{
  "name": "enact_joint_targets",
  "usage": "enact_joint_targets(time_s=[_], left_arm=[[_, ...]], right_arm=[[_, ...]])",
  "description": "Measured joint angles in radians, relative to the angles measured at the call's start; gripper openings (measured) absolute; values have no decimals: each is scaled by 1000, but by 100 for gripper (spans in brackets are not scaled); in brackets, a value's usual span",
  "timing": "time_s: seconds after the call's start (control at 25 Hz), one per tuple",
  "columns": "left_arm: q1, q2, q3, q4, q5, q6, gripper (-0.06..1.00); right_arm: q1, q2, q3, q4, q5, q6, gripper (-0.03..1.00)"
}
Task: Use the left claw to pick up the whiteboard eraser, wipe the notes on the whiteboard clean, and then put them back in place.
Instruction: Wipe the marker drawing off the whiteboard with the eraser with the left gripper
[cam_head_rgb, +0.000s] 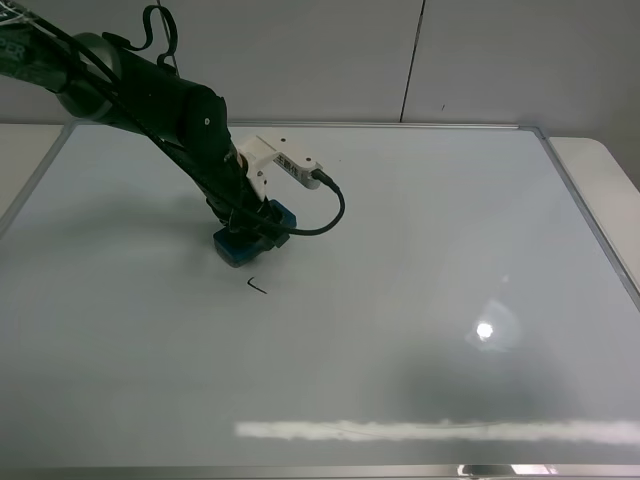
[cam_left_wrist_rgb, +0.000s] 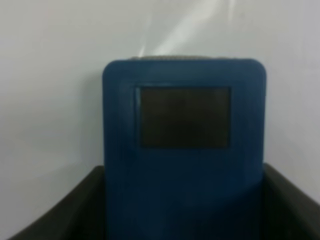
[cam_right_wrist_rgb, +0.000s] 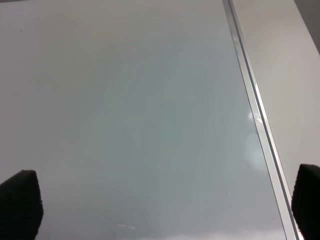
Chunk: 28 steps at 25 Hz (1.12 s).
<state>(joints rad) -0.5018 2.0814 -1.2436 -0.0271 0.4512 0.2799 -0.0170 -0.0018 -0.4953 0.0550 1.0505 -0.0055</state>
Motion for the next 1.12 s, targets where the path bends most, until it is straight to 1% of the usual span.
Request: enact_joint_targets(time_s=[0.24, 0.32, 0.4, 0.6, 0.64, 0.76, 0.88, 1.0, 1.08, 1.12], left_arm=[[2, -8, 4, -43, 0, -3, 55], [-2, -20, 27, -61, -18, -3, 55], [-12, -41, 72, -74, -58, -7, 55], [-58, -114, 236, -102, -213, -47, 55], [-69, -126, 267, -105, -242, -55, 55], [-106, -149, 330, -107, -282, -76, 55], [-171, -163, 376, -107, -310, -106, 55], [-255, -169, 422, -107, -359, -138, 55], [-307, -174, 443, -107, -381, -142, 55], [-321, -175, 451, -107, -392, -142, 55]], right_arm=[[0, 0, 0, 0, 0, 0, 99], [0, 0, 0, 0, 0, 0, 99], [0, 0, 0, 0, 0, 0, 99], [0, 0, 0, 0, 0, 0, 99], [0, 0, 0, 0, 0, 0, 99], [0, 0, 0, 0, 0, 0, 99], [0, 0, 0, 0, 0, 0, 99], [0, 0, 0, 0, 0, 0, 99], [0, 0, 0, 0, 0, 0, 99], [0, 0, 0, 0, 0, 0, 99]])
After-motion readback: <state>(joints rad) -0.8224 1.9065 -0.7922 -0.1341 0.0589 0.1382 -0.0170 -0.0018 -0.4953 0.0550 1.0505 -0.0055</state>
